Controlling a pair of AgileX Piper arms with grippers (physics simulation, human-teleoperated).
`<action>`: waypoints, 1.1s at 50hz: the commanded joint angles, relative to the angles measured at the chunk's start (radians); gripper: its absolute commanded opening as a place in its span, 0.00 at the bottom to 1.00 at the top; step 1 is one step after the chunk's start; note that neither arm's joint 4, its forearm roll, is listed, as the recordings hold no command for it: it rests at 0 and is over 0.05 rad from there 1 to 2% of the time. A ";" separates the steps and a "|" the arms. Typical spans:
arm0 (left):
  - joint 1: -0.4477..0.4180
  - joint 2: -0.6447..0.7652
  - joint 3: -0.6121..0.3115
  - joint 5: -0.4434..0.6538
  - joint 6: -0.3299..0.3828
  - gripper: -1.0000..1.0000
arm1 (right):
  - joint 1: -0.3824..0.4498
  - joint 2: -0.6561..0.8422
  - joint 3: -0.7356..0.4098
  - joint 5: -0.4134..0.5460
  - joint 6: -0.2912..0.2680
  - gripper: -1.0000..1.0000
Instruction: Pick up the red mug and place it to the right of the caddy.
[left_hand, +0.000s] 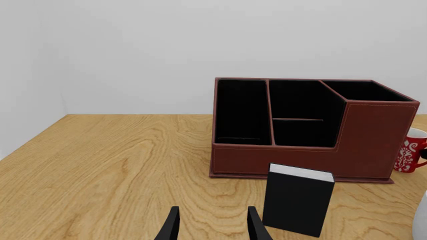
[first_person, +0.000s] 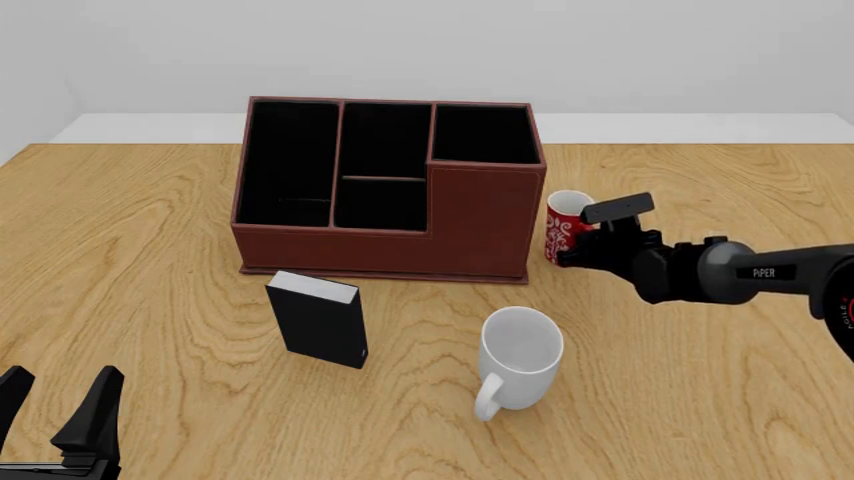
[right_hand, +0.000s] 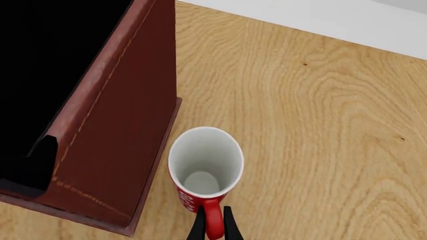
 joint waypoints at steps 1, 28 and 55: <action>0.000 0.000 0.000 0.000 0.000 1.00 | 0.011 0.008 0.044 -0.017 0.053 0.00; 0.000 0.000 0.000 0.000 0.000 1.00 | 0.027 0.005 0.101 -0.059 0.092 1.00; 0.000 0.000 0.000 0.000 0.000 1.00 | 0.019 -0.041 0.151 -0.077 0.093 1.00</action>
